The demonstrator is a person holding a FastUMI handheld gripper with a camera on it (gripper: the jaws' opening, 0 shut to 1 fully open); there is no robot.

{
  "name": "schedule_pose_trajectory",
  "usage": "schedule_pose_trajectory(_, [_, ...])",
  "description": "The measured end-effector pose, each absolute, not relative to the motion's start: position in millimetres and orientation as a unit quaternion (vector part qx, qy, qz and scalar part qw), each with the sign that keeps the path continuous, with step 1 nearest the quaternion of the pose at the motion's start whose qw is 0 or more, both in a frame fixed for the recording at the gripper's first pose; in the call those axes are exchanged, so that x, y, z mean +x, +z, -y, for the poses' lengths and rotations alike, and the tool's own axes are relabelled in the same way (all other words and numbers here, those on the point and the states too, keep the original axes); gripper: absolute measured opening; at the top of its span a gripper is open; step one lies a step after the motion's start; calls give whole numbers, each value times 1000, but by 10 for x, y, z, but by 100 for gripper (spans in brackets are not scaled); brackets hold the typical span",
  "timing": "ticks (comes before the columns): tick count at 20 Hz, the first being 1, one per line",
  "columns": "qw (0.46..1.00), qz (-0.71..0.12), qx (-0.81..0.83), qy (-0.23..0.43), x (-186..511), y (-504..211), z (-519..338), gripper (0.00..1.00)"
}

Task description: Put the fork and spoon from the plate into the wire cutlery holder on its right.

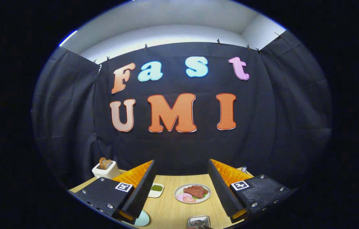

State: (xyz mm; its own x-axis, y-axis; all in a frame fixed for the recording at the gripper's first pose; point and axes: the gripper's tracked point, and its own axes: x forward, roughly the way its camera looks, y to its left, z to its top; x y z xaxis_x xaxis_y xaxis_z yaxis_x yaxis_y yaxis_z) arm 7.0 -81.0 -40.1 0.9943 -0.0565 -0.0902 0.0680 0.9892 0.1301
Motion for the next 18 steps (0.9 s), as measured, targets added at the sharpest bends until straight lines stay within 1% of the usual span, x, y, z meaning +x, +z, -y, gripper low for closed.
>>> schedule_pose_trajectory(5, [998, 16, 58, -25, 49, -36, 765, 97])
schedule_pose_trajectory(13, [997, 44, 56, -14, 31, 131, 623, 96])
schedule_pose_trajectory(18, [998, 43, 53, -19, 55, 166, 615, 96])
